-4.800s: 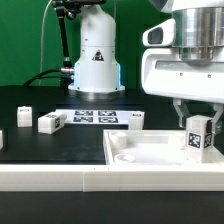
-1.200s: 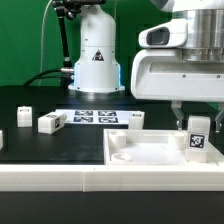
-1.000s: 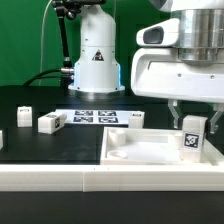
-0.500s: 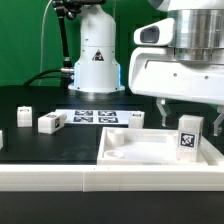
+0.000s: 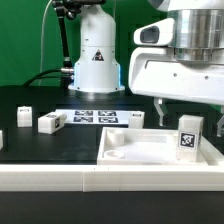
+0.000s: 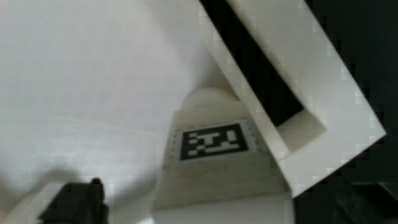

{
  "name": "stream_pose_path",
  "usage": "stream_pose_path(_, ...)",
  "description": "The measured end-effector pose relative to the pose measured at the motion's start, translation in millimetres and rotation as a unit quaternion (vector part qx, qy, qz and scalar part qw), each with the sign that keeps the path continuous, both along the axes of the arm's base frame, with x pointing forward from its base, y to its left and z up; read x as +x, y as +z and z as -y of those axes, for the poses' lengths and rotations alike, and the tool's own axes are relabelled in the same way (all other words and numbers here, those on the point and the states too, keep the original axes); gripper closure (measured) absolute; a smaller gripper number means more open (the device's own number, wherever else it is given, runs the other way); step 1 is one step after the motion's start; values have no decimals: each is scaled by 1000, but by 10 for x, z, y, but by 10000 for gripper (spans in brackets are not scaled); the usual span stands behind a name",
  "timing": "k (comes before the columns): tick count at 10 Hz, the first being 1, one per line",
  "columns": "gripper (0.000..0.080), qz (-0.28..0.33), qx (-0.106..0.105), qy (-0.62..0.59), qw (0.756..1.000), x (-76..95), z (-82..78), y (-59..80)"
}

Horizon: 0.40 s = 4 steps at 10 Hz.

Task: Assemble one leg

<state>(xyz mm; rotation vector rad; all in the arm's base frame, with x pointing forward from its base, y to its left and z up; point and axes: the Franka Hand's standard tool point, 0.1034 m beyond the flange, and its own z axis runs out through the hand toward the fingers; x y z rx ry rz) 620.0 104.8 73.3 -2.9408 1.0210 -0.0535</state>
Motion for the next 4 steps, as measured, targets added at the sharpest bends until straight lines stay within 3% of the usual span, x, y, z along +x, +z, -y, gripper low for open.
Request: stream_pose_path(4, 151, 0, 0, 0, 1000, 0, 0, 0)
